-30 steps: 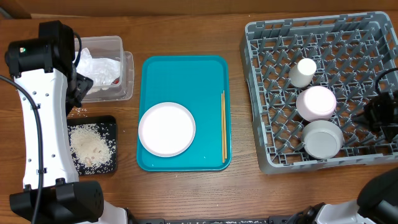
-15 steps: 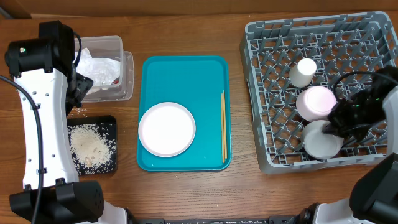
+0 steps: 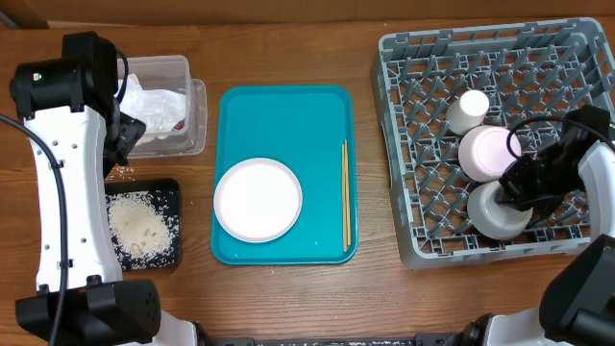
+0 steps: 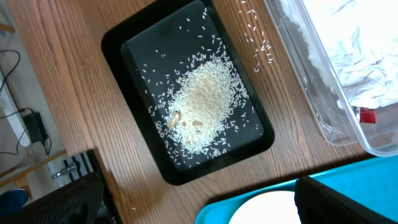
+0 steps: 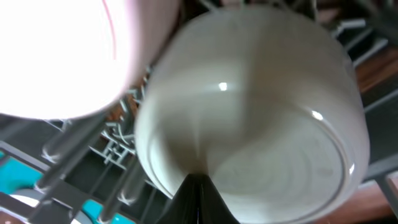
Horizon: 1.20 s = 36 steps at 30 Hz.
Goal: Sort waste into correct bins and load items into the dishwasher
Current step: 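Set the saucer upright in the rack and open the right gripper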
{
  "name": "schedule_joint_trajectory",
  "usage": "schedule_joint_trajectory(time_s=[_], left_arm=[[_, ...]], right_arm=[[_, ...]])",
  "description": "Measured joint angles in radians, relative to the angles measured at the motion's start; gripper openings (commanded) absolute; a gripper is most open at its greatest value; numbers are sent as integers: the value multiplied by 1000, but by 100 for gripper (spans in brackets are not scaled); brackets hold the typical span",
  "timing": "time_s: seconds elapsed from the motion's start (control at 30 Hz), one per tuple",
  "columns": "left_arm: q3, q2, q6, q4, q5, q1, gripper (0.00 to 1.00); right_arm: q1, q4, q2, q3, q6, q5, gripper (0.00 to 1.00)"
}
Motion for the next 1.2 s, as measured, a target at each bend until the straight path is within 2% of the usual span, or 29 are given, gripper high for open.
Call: schedule_joint_trajectory(time_s=[0.2,0.37,0.53,0.77,0.9,1.0,1.03,1.07,1.13,1.2], left_arm=[[0,0,0,0,0,0,100],[0,0,0,0,0,0,100],[0,0,0,0,0,0,100],[0,0,0,0,0,0,100],[0,0,0,0,0,0,100],[0,0,0,0,0,0,100],[0,0,0,0,0,0,100],[0,0,0,0,0,0,100],[0,0,0,0,0,0,100],[0,0,0,0,0,0,100]], right_arm=[[0,-21,0,12,19,8,4],[0,-106,0,76,26,18,4],[0,-113,0,128,27,-2,4],[22,-105,0,129,-112,-194,6],[127,-94,0,129,-177,-262,13],[254,-36,0,130,-195,-283,26],[299,-12,0,130,-195,-287,36],[347,14,0,130,-195,-291,55],[446,80,0,131,-190,-291,83],[534,146,0,132,-157,-263,95]])
